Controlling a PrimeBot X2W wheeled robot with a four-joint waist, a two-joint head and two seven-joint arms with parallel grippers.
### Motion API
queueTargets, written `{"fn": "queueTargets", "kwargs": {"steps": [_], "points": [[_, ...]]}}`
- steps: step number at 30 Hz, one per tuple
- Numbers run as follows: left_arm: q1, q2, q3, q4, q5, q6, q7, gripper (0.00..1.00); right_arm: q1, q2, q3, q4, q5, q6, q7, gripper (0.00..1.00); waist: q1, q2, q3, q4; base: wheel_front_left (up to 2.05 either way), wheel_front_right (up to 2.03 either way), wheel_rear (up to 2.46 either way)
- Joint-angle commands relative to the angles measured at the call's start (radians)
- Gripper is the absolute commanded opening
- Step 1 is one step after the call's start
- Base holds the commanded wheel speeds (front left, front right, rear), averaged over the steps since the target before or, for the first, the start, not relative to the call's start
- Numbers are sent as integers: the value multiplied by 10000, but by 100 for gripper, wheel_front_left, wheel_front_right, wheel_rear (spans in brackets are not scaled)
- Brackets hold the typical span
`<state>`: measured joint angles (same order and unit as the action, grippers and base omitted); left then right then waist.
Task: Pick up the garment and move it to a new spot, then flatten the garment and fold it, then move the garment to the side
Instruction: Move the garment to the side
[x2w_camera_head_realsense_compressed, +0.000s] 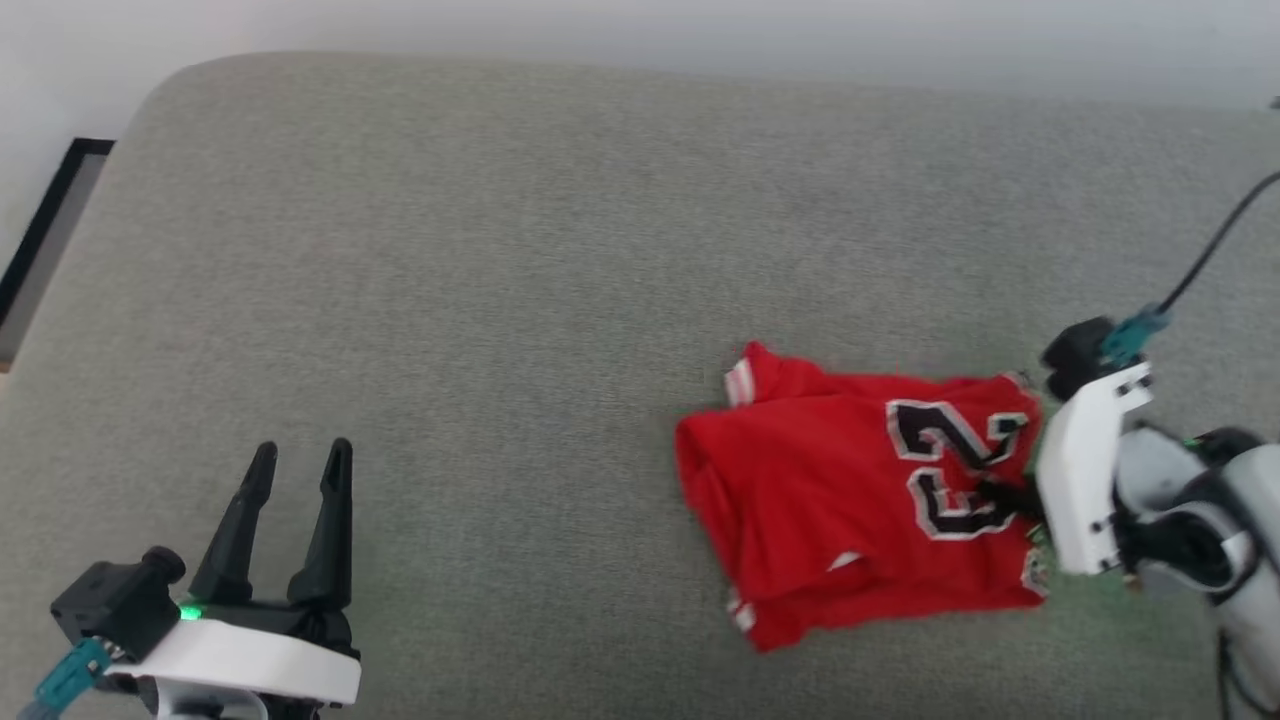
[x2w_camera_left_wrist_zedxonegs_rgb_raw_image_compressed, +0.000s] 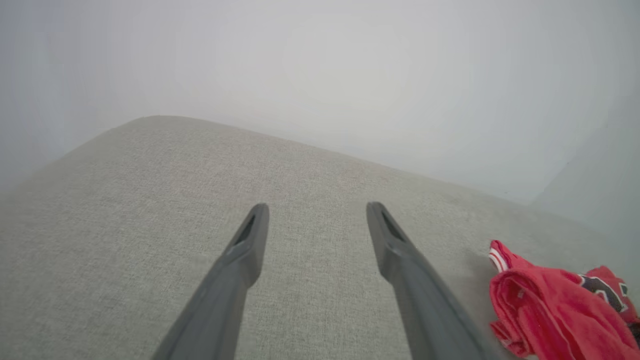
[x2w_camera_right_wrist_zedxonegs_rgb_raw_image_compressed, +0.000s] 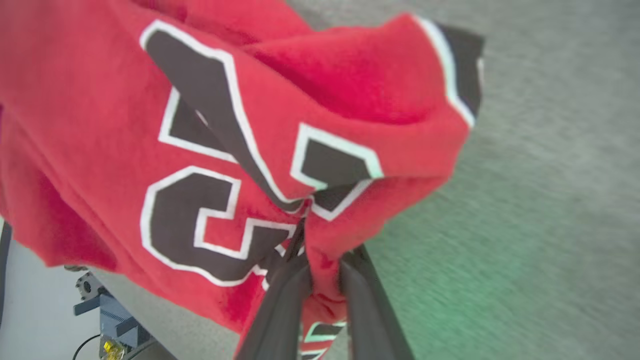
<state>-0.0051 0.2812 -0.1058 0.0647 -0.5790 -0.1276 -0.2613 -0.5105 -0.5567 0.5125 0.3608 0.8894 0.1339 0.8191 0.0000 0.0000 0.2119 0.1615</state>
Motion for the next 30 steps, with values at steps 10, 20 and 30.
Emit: {"fn": "queueTargets", "kwargs": {"steps": [10,20,30], "points": [[-838,270,-348,-360,172,-36,-48,100,-543,-1117,-898,-229,-500,-36,-556,0,0,0,300,-1148,0,0,0],[-1878,600,-1153,-509,261,-36,-49,100,-1266,-1643,-1723,91,-1136,-36,-1072,0,0,0,782,-2321,0,0,0],[-3066,870,-2303,-488,273,-35,-48,100,-2307,-2011,-2083,871,-2191,-36,-2010,0,0,0,1403,-3088,0,0,0]]}}
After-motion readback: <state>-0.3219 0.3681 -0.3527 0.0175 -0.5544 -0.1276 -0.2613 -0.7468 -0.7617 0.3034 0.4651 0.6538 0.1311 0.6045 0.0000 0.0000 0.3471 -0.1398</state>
